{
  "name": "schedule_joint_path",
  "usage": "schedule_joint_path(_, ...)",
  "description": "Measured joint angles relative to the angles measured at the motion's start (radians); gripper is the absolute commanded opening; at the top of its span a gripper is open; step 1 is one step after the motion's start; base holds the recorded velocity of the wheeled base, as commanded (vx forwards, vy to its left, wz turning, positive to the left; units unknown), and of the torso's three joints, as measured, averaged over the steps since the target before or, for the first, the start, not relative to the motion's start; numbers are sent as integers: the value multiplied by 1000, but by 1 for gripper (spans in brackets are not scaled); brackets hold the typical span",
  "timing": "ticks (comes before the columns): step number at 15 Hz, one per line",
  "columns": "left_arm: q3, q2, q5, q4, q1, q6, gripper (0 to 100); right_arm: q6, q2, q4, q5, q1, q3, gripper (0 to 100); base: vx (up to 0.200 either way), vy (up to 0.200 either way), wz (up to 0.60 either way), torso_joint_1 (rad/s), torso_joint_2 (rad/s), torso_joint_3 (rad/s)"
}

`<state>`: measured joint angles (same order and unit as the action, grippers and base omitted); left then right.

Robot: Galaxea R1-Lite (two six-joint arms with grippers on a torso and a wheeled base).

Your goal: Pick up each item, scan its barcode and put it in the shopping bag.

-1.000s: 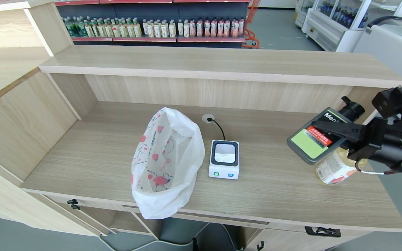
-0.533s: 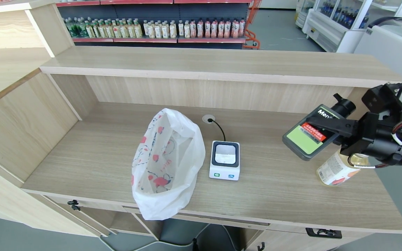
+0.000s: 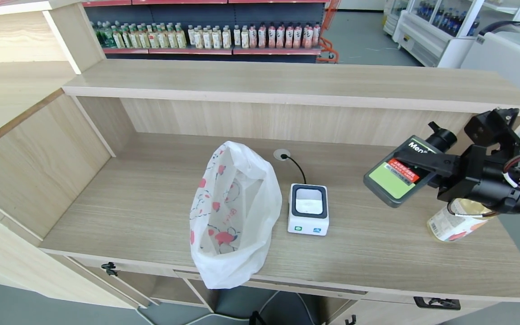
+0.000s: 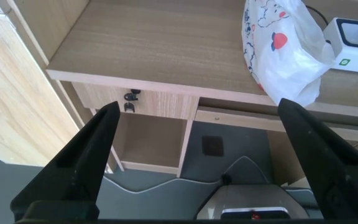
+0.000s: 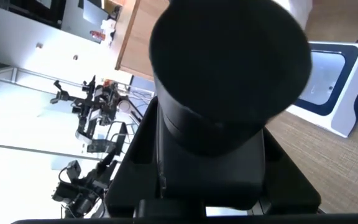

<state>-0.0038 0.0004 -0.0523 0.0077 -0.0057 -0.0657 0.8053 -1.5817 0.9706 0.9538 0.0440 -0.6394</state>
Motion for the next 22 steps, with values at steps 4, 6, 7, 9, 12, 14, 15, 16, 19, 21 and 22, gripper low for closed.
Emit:
schedule_joint_path(4, 0, 0, 0, -1, 0, 3, 100, 1, -14, 5, 0, 15, -3, 0, 0, 100, 0, -1, 1, 0)
schedule_joint_path(6, 0, 0, 0, -1, 0, 4, 100, 18, -21, 11, 2, 26, -3, 0, 0, 200, 0, -5, 0, 7)
schedule_joint_path(7, 0, 0, 0, -1, 0, 3, 100, 24, -26, 13, 0, 30, -3, 0, 0, 0, 0, 0, 0, 0)
schedule_joint_path(9, 1, 0, 0, 1, -1, 3, 100, 45, -32, 35, 2, 41, 2, 0, 0, 0, 0, 0, 0, 0)
schedule_joint_path(12, -1, 0, 0, 0, 0, 3, 100, 53, -37, 37, -1, 39, 6, 0, 0, 0, 0, 0, 0, 0)
schedule_joint_path(14, -1, 0, 2, 0, 0, -2, 100, 53, -43, 40, 0, 41, 1, 0, 0, 0, 0, 0, 0, 0)
schedule_joint_path(15, 0, 0, 3, 0, -1, -3, 100, 57, -47, 42, 1, 41, 0, 0, 0, 0, 0, 0, 0, 0)
schedule_joint_path(16, 0, 0, 3, 0, 0, -3, 100, 63, -54, 44, 2, 41, 0, 0, 0, 0, 0, 0, 0, 0)
schedule_joint_path(19, 1, 0, 3, 0, 0, -3, 100, 84, -90, 94, 22, 42, -2, 0, 0, 0, 0, 0, 0, 0)
schedule_joint_path(21, 1, 0, 4, 0, 0, -3, 100, 155, -120, 173, 37, 42, -6, 0, 0, 0, 0, 0, 0, 0)
schedule_joint_path(22, 1, 0, 4, 0, 0, -3, 100, 188, -137, 210, 38, 43, -6, 0, 0, 0, 0, 0, 0, 0)
